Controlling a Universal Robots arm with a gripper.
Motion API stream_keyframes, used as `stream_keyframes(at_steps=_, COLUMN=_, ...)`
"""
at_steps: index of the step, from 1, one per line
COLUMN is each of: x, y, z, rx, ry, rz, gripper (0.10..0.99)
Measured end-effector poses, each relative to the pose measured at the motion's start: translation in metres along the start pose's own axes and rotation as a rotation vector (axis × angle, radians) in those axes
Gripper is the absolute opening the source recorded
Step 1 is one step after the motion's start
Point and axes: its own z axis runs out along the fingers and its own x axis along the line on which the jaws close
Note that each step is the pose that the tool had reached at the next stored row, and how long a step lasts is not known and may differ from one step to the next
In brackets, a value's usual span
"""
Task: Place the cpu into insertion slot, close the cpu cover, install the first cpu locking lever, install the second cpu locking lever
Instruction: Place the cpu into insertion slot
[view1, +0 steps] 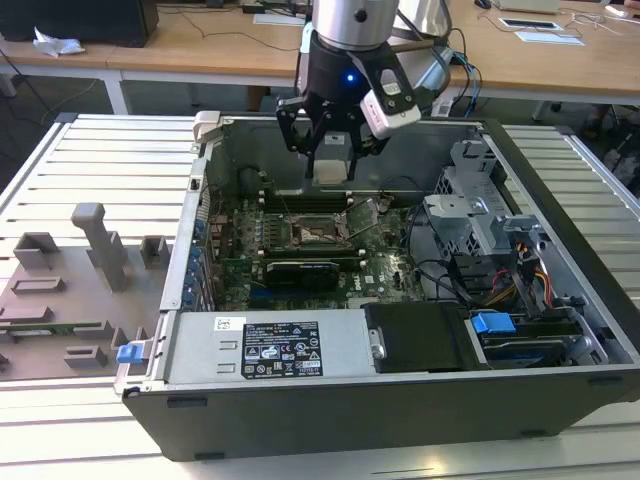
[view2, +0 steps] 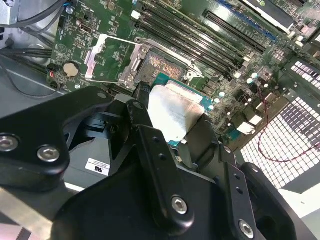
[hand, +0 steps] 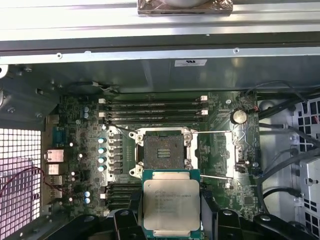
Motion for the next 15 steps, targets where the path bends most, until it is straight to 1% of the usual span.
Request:
stream_keyframes(at_steps=2, x=-0.0001, y=-0.0003, z=0.0037, rx=0.0, ry=0.0, rz=0.0, gripper=0.541)
stream_keyframes(at_steps=5, x=-0.0001, y=-0.0006, z=0.0061, rx=0.0, ry=0.0, rz=0.0, gripper=0.541)
stream_keyframes(at_steps=11, x=-0.0003, y=-0.0012, z=0.0135, rx=0.0, ry=0.0, rz=0.0, gripper=0.541)
stream_keyframes(at_steps=15, x=-0.0003, y=-0.0014, z=0.0157, rx=0.0, ry=0.0, rz=0.0, gripper=0.541)
